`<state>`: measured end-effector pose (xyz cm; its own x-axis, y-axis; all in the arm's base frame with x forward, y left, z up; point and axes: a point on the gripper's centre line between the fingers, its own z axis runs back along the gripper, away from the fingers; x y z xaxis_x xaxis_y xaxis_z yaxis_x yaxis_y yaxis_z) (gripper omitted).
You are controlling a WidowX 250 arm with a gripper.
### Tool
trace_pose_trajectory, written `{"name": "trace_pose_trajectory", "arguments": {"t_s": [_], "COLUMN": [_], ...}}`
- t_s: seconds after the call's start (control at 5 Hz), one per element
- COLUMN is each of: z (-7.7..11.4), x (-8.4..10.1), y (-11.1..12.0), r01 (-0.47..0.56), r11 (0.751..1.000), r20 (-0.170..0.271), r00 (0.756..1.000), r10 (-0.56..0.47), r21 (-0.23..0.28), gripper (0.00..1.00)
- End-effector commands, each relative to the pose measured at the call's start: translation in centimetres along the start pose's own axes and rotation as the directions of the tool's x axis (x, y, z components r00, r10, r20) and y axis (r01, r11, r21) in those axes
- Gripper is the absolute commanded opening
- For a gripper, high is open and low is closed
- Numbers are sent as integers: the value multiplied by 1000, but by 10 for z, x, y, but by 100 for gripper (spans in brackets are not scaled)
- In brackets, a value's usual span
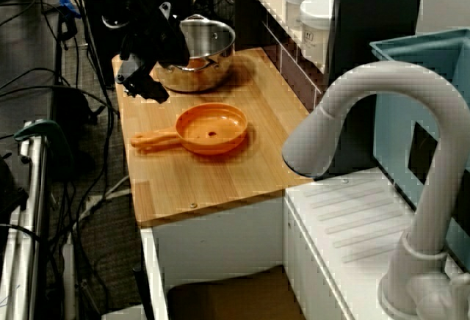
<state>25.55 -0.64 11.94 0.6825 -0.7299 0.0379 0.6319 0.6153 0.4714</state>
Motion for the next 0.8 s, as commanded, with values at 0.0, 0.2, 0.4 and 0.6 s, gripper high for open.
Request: {"name": "trace_pose_trajectory", "arguments": {"t_s": [0.0,0.2,0.4,0.6], "z": [0,-17,-32,-45], "x": [0,5,6,1], "y": [0,11,31,52], "r01": [0,-35,-93,-186], "r11": [1000,999,995,981], "r20": [0,-40,-63,-121], "r00": [1000,999,994,976], "r10": [0,36,91,179], "r21": [0,5,-23,-50], "gripper": [100,100,100,100]}}
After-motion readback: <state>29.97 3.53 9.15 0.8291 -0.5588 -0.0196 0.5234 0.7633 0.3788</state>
